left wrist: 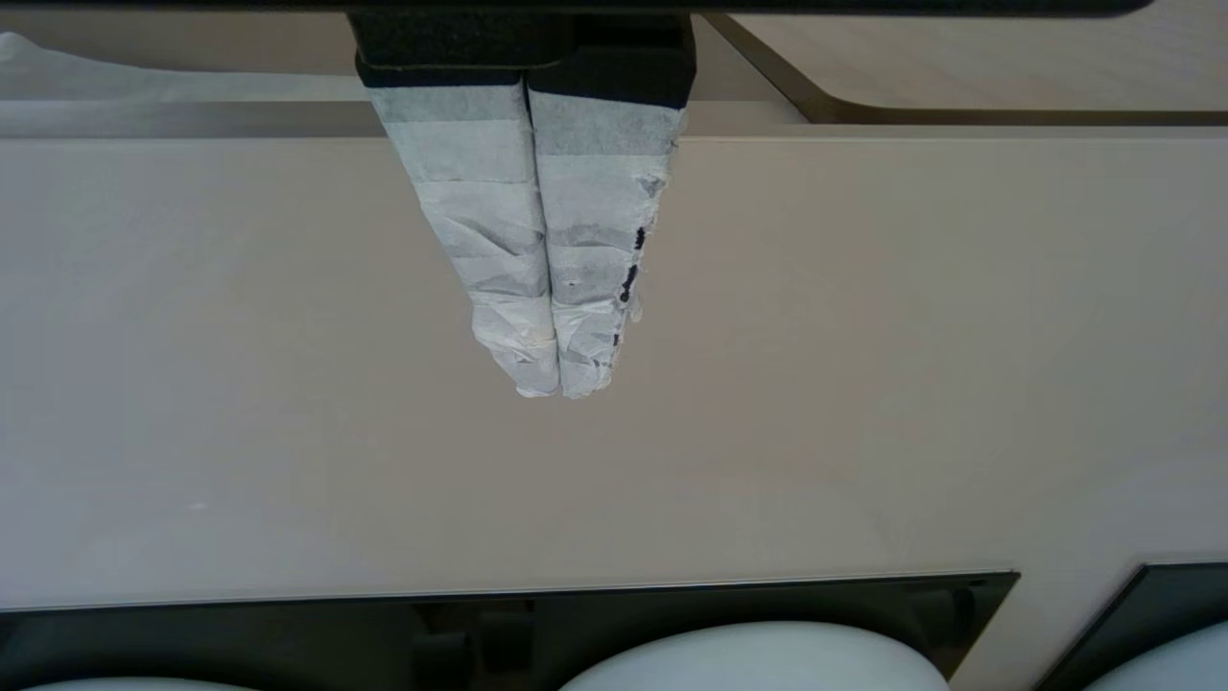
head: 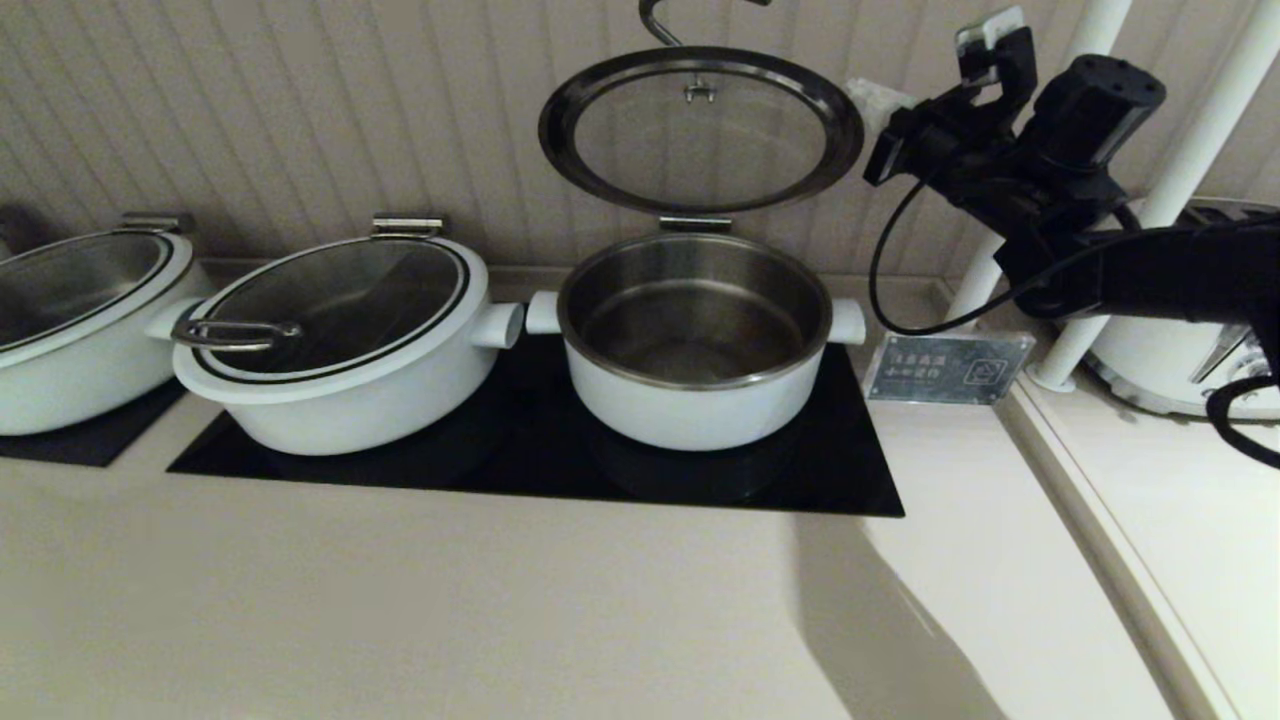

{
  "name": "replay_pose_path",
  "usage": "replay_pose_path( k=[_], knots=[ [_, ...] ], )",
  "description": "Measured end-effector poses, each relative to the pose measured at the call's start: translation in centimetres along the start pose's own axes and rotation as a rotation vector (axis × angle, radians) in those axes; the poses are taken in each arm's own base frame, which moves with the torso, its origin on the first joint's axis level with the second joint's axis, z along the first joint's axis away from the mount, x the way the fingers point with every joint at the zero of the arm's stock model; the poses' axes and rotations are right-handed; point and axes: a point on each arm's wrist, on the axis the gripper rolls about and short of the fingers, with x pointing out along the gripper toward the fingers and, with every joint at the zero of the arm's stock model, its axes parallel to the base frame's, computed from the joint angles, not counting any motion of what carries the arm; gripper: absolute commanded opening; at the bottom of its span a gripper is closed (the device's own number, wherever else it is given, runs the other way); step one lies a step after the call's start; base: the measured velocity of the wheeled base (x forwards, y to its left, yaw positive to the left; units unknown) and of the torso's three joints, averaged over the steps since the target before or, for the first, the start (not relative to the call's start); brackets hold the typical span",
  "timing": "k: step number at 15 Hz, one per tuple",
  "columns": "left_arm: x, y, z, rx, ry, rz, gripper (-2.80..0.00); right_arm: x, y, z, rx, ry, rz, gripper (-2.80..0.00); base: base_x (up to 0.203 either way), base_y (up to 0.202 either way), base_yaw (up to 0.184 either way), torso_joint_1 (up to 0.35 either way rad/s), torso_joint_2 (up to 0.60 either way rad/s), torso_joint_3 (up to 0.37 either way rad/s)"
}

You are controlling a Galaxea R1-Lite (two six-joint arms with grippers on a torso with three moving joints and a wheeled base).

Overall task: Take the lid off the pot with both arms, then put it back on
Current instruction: Close the pot lid

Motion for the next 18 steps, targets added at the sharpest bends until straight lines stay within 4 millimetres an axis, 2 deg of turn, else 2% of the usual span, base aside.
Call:
replay_pose_path(
  k=[18],
  knots=[
    [0.0, 0.0, 0.0, 0.0, 0.0, 0.0, -2.8, -1.5, 0.8, -0.1, 0.036, 0.069, 0.045, -2.8, 0.0, 0.0, 0.0, 0.0, 0.0, 0.0]
  ],
)
